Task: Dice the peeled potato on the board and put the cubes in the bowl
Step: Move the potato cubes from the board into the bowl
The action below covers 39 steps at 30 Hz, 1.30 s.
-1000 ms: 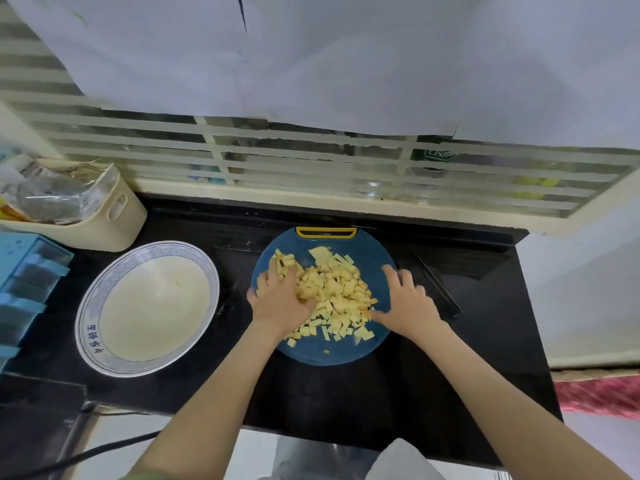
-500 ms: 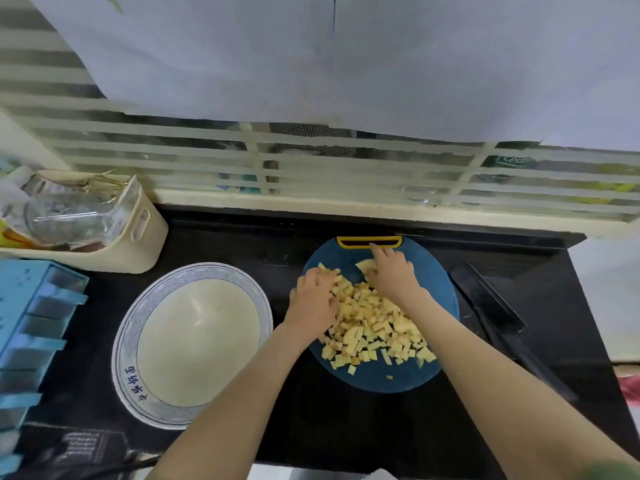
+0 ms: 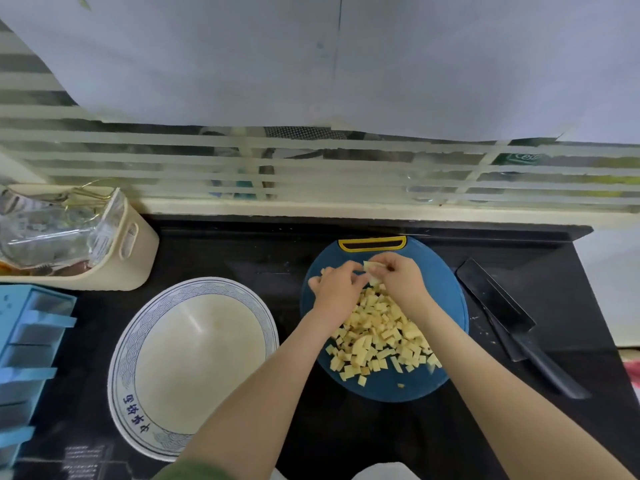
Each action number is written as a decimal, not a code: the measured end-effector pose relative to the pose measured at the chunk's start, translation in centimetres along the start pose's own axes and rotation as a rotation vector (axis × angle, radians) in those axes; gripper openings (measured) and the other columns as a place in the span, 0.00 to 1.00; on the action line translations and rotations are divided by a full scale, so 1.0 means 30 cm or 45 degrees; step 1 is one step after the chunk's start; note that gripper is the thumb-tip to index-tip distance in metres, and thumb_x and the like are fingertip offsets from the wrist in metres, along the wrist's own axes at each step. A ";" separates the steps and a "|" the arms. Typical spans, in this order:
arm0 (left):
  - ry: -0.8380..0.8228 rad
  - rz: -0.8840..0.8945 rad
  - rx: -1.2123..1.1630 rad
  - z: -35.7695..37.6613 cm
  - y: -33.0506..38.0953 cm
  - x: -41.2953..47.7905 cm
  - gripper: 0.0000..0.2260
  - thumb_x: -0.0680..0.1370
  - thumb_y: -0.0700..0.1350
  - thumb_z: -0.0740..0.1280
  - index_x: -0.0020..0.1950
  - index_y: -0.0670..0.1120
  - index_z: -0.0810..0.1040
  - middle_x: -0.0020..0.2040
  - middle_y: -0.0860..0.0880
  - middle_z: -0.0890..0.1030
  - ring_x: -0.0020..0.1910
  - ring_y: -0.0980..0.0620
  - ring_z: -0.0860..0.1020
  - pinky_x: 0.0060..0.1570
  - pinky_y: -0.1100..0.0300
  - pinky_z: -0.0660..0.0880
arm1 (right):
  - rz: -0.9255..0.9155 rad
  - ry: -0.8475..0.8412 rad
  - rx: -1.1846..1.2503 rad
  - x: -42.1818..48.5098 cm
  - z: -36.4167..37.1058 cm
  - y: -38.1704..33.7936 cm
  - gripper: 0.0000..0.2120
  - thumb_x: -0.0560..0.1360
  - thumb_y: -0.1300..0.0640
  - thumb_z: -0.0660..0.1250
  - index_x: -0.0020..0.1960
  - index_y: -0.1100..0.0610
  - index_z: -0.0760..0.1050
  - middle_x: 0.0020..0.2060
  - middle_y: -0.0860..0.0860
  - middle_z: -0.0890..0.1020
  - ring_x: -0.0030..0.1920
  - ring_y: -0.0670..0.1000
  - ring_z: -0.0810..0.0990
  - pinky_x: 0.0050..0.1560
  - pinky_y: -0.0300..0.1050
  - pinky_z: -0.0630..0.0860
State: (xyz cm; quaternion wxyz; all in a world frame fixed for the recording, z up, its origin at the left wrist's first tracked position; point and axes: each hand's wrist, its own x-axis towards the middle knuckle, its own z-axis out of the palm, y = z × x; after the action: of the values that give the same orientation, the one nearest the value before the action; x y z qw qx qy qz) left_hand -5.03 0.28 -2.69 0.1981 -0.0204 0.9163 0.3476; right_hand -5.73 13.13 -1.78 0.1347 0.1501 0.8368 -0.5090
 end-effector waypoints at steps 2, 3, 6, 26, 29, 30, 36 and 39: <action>-0.018 -0.023 -0.091 0.007 0.017 0.003 0.12 0.81 0.56 0.58 0.56 0.52 0.77 0.50 0.53 0.81 0.56 0.50 0.72 0.52 0.53 0.59 | 0.017 0.000 0.161 -0.017 -0.011 0.004 0.02 0.78 0.59 0.68 0.47 0.53 0.79 0.40 0.47 0.81 0.44 0.48 0.78 0.47 0.41 0.74; -0.042 -0.022 -0.125 0.012 0.027 0.002 0.11 0.80 0.56 0.59 0.52 0.52 0.76 0.48 0.53 0.81 0.54 0.49 0.74 0.55 0.51 0.62 | 0.028 0.011 0.214 -0.026 -0.022 0.008 0.03 0.78 0.60 0.68 0.46 0.54 0.78 0.39 0.48 0.80 0.42 0.48 0.77 0.45 0.41 0.74; -0.135 -0.007 -0.085 0.019 0.047 -0.007 0.09 0.79 0.56 0.61 0.46 0.53 0.73 0.41 0.56 0.77 0.52 0.49 0.75 0.57 0.49 0.65 | 0.081 0.017 0.227 -0.044 -0.039 0.023 0.03 0.79 0.60 0.67 0.46 0.55 0.77 0.38 0.50 0.80 0.41 0.49 0.76 0.45 0.45 0.75; -0.094 -0.009 0.501 0.080 0.025 -0.106 0.25 0.78 0.52 0.59 0.74 0.55 0.60 0.76 0.47 0.56 0.74 0.45 0.54 0.69 0.44 0.51 | -0.038 -0.321 -0.865 -0.129 -0.115 0.162 0.41 0.71 0.40 0.71 0.77 0.42 0.52 0.78 0.50 0.52 0.76 0.58 0.53 0.71 0.61 0.55; -0.097 0.020 0.503 0.085 0.016 -0.119 0.23 0.78 0.51 0.59 0.73 0.56 0.62 0.76 0.47 0.55 0.74 0.46 0.53 0.70 0.45 0.49 | -0.098 -0.365 -1.063 -0.117 -0.106 0.175 0.45 0.72 0.38 0.70 0.78 0.40 0.45 0.79 0.52 0.48 0.76 0.59 0.50 0.71 0.62 0.55; -0.086 0.032 0.503 0.085 0.013 -0.121 0.22 0.78 0.51 0.58 0.73 0.57 0.63 0.76 0.48 0.56 0.74 0.46 0.53 0.70 0.46 0.49 | -0.122 -0.359 -1.098 -0.109 -0.108 0.176 0.42 0.73 0.39 0.68 0.78 0.40 0.46 0.78 0.53 0.49 0.75 0.60 0.52 0.71 0.62 0.57; 0.024 0.037 0.462 0.099 0.008 -0.127 0.20 0.80 0.51 0.58 0.73 0.55 0.64 0.75 0.48 0.58 0.73 0.48 0.55 0.68 0.49 0.49 | -0.346 -0.198 -1.180 -0.108 -0.121 0.216 0.24 0.82 0.45 0.57 0.76 0.44 0.58 0.73 0.51 0.63 0.69 0.57 0.63 0.65 0.56 0.64; 0.094 0.057 0.450 0.106 0.009 -0.129 0.20 0.80 0.51 0.58 0.73 0.55 0.64 0.75 0.49 0.59 0.72 0.49 0.56 0.67 0.50 0.50 | -0.398 -0.144 -1.068 -0.107 -0.127 0.238 0.19 0.83 0.50 0.56 0.73 0.49 0.66 0.71 0.49 0.67 0.66 0.55 0.66 0.64 0.52 0.65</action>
State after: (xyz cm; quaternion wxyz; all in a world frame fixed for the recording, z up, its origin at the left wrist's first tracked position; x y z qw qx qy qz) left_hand -0.41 2.15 -3.20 0.1571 0.0223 0.9700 0.1844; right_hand -0.28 19.27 -4.66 0.1511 -0.0737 0.9747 -0.1475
